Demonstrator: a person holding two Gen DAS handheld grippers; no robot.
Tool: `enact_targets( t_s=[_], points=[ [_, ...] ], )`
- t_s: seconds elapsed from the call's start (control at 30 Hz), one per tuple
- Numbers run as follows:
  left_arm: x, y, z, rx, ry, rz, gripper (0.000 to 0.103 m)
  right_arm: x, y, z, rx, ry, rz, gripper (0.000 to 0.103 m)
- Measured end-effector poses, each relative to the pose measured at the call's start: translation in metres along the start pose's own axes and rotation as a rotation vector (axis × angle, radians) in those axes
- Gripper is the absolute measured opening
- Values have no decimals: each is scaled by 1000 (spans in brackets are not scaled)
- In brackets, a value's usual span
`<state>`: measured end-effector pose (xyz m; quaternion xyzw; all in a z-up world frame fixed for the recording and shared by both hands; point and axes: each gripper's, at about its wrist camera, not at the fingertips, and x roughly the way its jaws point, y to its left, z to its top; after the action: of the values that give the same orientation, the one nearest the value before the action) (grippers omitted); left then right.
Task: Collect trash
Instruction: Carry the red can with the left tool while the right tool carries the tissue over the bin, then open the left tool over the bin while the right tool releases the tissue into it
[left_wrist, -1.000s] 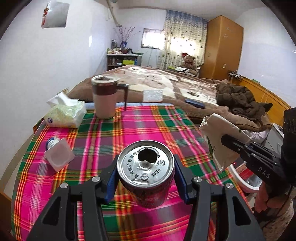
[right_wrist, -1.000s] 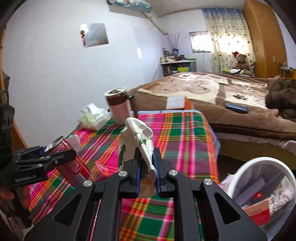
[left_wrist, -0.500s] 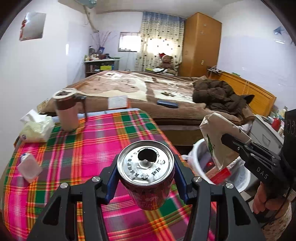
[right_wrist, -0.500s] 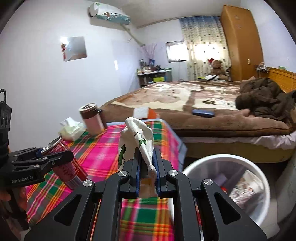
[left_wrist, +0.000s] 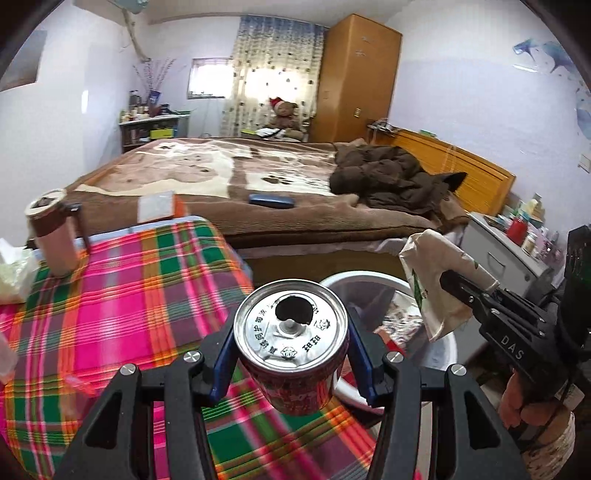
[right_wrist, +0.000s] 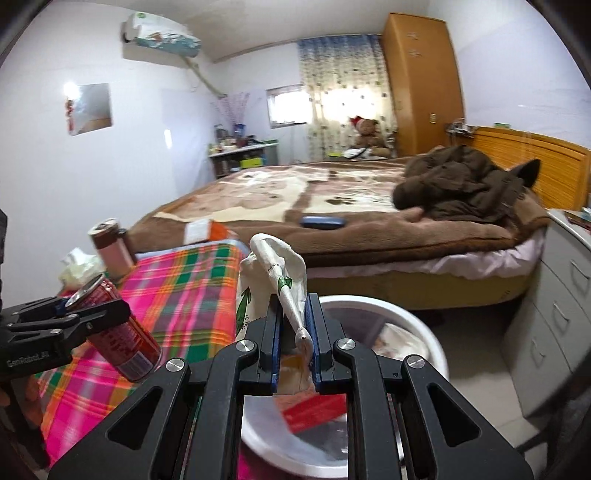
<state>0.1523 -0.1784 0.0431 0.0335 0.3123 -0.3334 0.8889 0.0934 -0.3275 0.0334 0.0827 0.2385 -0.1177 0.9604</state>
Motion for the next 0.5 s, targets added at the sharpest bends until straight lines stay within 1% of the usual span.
enact_targets(
  t_s=[0.07,0.2,0.43,0.5],
  points=[
    [7,-7,1,5,9,-17,55,2,-8,-2,9,12,-34,13],
    [24,-28,2,34,28,-43,55,5,-21,-7,32,34,-63,13],
    [44,-57,0,74,60,-60,55,9,-43,-15,49,70,-131,13],
    [49,-60,0,80,70,-65,55,11,-46,-16,51,83,-138,13]
  ],
)
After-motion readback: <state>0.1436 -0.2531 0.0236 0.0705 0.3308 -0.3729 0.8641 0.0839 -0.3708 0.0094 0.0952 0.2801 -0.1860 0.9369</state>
